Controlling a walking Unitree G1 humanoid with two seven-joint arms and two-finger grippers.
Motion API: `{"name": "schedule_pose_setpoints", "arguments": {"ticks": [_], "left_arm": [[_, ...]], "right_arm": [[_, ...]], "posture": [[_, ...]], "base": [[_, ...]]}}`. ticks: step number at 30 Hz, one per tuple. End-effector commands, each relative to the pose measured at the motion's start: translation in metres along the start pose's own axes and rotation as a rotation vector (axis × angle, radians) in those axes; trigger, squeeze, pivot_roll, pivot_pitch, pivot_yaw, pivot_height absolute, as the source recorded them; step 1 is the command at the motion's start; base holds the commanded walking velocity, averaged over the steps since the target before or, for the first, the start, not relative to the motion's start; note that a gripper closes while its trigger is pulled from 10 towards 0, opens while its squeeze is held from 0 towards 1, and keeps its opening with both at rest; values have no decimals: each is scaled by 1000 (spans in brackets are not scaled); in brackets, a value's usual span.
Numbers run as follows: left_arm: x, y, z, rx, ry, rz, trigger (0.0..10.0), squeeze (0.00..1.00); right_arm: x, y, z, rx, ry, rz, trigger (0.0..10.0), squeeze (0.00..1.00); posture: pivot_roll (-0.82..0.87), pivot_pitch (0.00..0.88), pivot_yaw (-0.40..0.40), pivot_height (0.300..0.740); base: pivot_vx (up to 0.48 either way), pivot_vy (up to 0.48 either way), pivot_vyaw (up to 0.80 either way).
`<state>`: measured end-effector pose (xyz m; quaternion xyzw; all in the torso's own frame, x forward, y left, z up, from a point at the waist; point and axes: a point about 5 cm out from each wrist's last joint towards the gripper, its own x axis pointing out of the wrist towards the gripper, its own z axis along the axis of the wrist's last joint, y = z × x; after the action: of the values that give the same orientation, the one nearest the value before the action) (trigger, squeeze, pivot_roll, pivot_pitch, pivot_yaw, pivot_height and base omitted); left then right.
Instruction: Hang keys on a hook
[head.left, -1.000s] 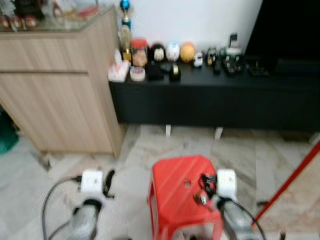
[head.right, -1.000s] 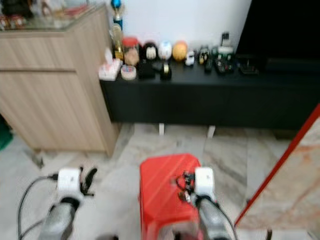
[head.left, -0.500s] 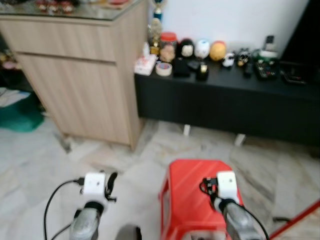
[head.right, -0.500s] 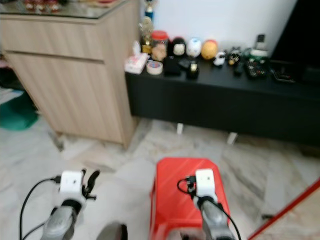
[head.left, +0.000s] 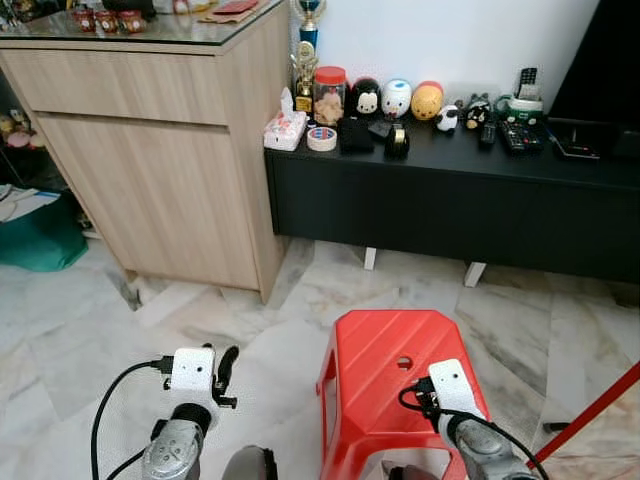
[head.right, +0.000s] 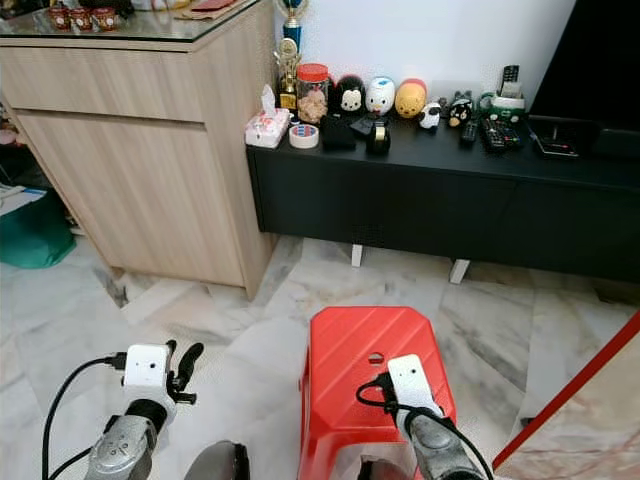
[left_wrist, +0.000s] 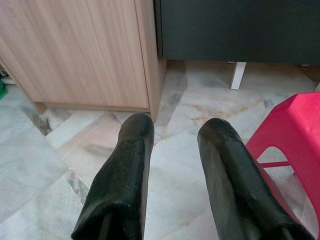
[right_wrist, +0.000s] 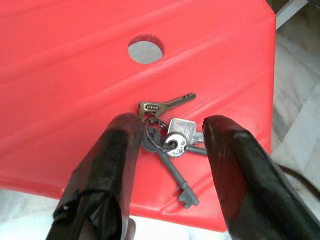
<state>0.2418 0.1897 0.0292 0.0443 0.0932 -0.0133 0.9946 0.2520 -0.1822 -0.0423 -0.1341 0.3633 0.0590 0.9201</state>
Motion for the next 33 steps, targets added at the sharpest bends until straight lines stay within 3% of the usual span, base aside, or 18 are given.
{"name": "schedule_pose_setpoints", "arguments": {"ticks": [1, 11, 20, 33], "left_arm": [[2, 1, 7, 9, -16, -11, 10000, 0], [6, 3, 17, 10, -55, 7, 10000, 0], [7, 3, 19, 15, -59, 4, 10000, 0], [6, 9, 17, 17, -53, 17, 10000, 0]], "right_arm": [[1, -1, 2, -29, 10, -3, 10000, 0], [4, 4, 32, 63, -139, 23, 10000, 0], [2, 11, 22, 75, -134, 23, 10000, 0], [2, 12, 19, 89, -129, 9, 10000, 0]], "posture": [[66, 12, -31, 637], [65, 31, -24, 637], [65, 21, -18, 637], [61, 11, -21, 637]], "base": [[0, 0, 0], [0, 0, 0], [0, 0, 226], [252, 0, 0]]}}
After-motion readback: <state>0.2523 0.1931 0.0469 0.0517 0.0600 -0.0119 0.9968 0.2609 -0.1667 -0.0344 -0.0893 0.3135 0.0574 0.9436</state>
